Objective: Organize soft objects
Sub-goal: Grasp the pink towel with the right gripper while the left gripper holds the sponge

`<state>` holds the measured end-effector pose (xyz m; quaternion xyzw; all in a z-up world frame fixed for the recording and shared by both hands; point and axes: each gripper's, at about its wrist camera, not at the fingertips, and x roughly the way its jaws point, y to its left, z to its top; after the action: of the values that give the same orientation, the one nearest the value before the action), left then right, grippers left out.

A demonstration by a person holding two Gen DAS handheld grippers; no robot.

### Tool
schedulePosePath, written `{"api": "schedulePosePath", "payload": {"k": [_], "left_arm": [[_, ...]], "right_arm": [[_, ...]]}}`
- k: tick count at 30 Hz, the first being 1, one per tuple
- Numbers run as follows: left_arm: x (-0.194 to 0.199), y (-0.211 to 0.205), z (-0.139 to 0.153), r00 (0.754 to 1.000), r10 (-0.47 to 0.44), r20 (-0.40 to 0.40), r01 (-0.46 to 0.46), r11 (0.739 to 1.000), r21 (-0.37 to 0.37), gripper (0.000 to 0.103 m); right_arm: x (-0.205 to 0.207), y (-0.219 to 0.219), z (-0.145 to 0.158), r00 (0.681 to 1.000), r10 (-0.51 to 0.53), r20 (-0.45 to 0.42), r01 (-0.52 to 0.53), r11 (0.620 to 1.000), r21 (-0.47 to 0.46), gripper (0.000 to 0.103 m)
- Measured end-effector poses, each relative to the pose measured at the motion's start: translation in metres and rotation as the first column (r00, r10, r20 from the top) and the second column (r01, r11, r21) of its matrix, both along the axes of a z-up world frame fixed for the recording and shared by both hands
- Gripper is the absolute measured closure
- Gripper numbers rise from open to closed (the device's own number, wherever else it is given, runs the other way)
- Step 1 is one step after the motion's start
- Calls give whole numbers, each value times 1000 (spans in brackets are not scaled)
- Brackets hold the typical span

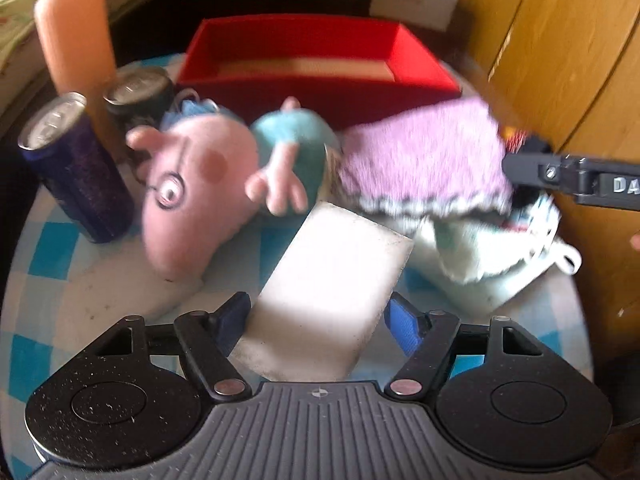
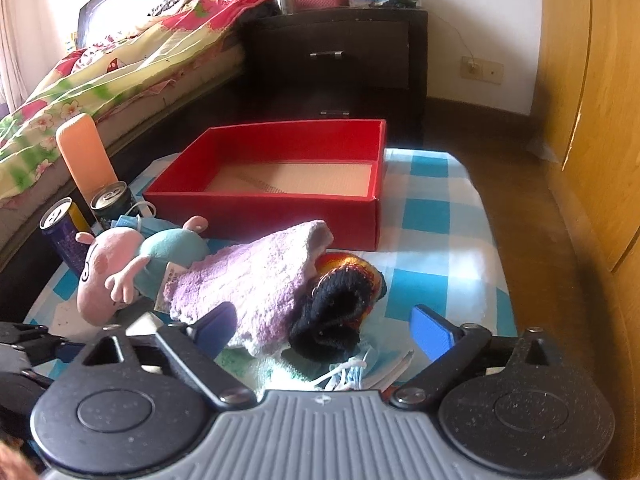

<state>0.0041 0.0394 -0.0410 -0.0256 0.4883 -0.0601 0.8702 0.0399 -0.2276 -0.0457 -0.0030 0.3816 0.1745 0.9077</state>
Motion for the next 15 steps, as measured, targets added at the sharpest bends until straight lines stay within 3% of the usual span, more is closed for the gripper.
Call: {"api": "schedulePosePath", "payload": {"k": [4,6,10,13,15], "left_arm": [[0,3,15,999,12,30,-10,999,-39,31],[1,1,11,999,10,39,-8,999,-43,31],[-3,-1,8,999,0,43,2,999,-41,31],[-9,4,6,1000,9,25,-8,999,-47,31],[-9,6,2,1000,10,11,-9,999,-48,31]], "right_arm": [[16,-5,15,1000,9,-13,-8,998,54,36],[25,1,24,998,60,-18,-59,996,62,36],[44,30,22,980,194,-38,-195,980,-30,36],[57,45,3,964,241,-114,-247,968,-45,51],[65,54,-9,951,258,-168,-266,964,-25,68]]}}
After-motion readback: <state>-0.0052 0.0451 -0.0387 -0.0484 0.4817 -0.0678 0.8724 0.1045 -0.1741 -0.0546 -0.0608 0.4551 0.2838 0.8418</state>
